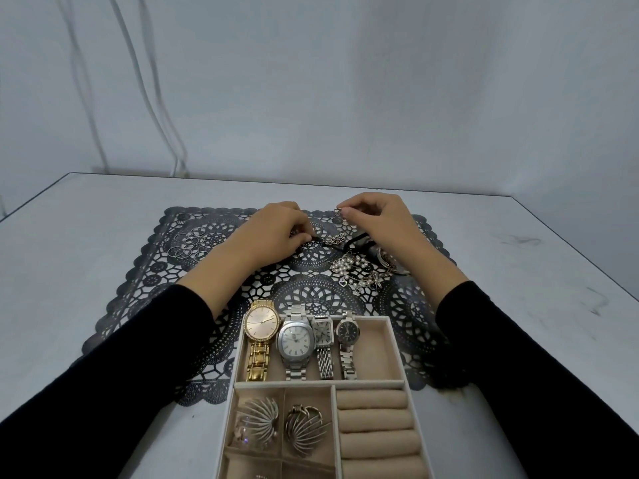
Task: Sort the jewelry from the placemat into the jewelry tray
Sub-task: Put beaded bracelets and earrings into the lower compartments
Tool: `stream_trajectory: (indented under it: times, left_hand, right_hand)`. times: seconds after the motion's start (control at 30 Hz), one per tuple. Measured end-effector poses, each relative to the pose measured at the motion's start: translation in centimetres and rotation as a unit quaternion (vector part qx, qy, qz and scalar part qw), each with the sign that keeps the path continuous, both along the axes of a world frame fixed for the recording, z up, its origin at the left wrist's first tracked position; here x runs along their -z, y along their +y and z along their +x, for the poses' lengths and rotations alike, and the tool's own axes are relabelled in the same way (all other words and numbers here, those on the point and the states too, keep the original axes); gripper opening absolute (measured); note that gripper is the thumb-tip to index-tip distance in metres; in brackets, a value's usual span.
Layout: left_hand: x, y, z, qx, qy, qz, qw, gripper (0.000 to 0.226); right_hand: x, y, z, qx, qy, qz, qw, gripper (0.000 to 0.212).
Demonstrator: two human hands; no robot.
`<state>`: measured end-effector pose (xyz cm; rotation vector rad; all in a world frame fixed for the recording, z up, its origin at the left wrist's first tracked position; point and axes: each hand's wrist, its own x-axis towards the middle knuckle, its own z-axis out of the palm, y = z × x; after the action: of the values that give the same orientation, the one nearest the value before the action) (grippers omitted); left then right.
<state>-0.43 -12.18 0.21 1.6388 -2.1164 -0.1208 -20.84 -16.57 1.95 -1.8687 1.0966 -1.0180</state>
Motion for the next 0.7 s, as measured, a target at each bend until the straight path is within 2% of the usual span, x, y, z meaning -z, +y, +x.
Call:
stream_trajectory:
  times: [0.27,0.6,0.7]
  left_hand:
    - [-0.2,0.2,0.1,-0.009,0.027,0.01,1.0,0.008]
    - [-1.5,2.0,-0.9,-0.043,0.21,-0.018,0.977,0.003]
    - [-2.2,3.0,-1.2,-0.052,0.238,-0.035,0.969,0.006]
  right_hand:
    - [0.0,-0.2,-0.5,0.013,-0.015,0.025,0.999,0.008]
    - [-0.8,1.1,-0.7,0.02,-0.061,0.04,0.997,0.01]
    - [-1.1,1.7,-0.8,0.016,-0.082,0.048,0.995,0.01]
